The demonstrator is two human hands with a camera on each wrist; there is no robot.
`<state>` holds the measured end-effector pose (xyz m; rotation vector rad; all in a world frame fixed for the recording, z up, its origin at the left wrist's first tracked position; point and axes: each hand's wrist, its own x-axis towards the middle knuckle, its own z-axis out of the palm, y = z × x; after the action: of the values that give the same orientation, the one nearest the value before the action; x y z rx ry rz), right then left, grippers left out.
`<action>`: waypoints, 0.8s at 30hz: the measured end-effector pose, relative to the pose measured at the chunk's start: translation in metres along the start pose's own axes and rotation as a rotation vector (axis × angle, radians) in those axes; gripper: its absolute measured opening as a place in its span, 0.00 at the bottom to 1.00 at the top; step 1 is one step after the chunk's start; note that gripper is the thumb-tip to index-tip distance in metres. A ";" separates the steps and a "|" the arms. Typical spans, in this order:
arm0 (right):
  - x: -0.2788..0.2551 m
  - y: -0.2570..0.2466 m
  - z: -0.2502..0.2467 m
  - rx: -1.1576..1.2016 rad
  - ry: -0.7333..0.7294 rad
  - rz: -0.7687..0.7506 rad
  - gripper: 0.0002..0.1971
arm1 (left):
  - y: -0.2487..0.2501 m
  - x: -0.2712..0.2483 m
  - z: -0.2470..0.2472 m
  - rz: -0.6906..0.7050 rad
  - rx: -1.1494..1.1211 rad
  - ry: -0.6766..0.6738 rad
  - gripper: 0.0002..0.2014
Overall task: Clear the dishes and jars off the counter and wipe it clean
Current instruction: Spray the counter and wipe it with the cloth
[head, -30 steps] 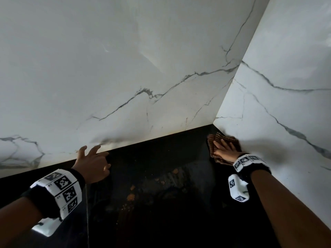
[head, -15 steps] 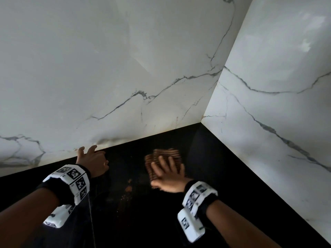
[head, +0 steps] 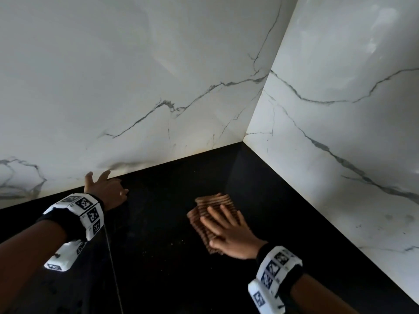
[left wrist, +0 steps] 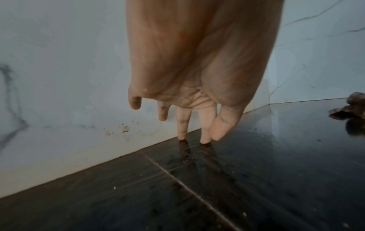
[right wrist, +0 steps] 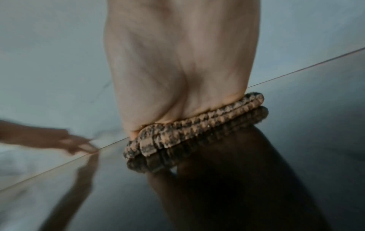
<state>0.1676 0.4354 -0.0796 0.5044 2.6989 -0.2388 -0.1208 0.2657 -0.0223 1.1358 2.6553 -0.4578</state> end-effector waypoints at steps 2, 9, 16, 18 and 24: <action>0.004 0.031 -0.018 0.083 -0.038 0.152 0.32 | 0.001 0.000 0.001 -0.008 -0.039 0.012 0.19; -0.003 0.158 -0.034 0.264 -0.062 0.581 0.29 | 0.001 0.004 0.001 0.006 0.004 -0.003 0.18; -0.035 0.134 -0.016 0.443 0.000 0.710 0.32 | 0.001 0.006 0.008 0.000 -0.007 0.010 0.18; -0.038 0.105 -0.009 0.407 -0.007 0.667 0.34 | 0.002 0.007 0.009 0.002 -0.020 0.020 0.18; -0.062 -0.021 0.033 -0.033 0.033 0.196 0.44 | 0.006 0.008 0.011 -0.012 0.030 0.035 0.19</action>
<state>0.2245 0.3888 -0.0825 0.7635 2.6560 -0.1321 -0.1210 0.2707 -0.0359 1.1479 2.6950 -0.4859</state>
